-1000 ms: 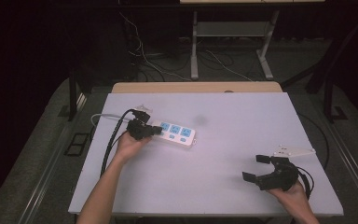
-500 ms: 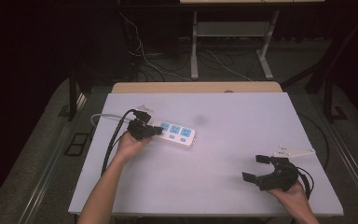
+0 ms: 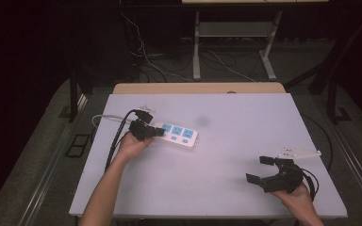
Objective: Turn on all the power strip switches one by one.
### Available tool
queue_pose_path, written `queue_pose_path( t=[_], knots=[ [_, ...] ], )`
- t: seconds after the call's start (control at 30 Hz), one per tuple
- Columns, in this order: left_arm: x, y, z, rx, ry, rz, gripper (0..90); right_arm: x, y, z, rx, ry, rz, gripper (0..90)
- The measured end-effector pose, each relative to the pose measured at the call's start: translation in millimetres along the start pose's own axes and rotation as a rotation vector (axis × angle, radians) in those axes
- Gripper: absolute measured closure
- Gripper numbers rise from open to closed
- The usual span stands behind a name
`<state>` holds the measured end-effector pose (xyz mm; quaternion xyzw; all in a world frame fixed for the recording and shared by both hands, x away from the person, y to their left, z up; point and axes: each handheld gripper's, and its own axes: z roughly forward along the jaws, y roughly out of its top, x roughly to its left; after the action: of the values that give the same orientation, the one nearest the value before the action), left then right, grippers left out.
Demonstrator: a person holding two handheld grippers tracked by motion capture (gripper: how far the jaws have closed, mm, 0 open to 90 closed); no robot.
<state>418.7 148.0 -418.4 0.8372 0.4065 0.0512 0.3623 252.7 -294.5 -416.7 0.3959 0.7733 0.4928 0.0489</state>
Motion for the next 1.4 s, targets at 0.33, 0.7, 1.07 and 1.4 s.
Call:
queue_pose_path(
  t=[0.33,0.7,1.07,1.4],
  knots=[
    [1.0,-0.5,-0.6,-0.002,-0.005,-0.007,89.8,-0.8,-0.4,1.1,0.0,-0.004,0.006,0.3],
    [4.0,-0.4,-4.7,-0.033,-0.001,-0.026,89.7,-3.0,-0.7,1.0,-0.003,-0.003,0.014,0.3],
    [-2.4,9.4,-16.0,-0.066,-0.038,0.0,89.6,-3.4,-0.6,0.8,-0.003,-0.004,0.013,0.3],
    [-17.1,23.1,-14.3,-0.052,-0.041,0.057,89.4,-3.8,-0.5,0.4,-0.006,-0.004,0.015,0.3]
  ],
)
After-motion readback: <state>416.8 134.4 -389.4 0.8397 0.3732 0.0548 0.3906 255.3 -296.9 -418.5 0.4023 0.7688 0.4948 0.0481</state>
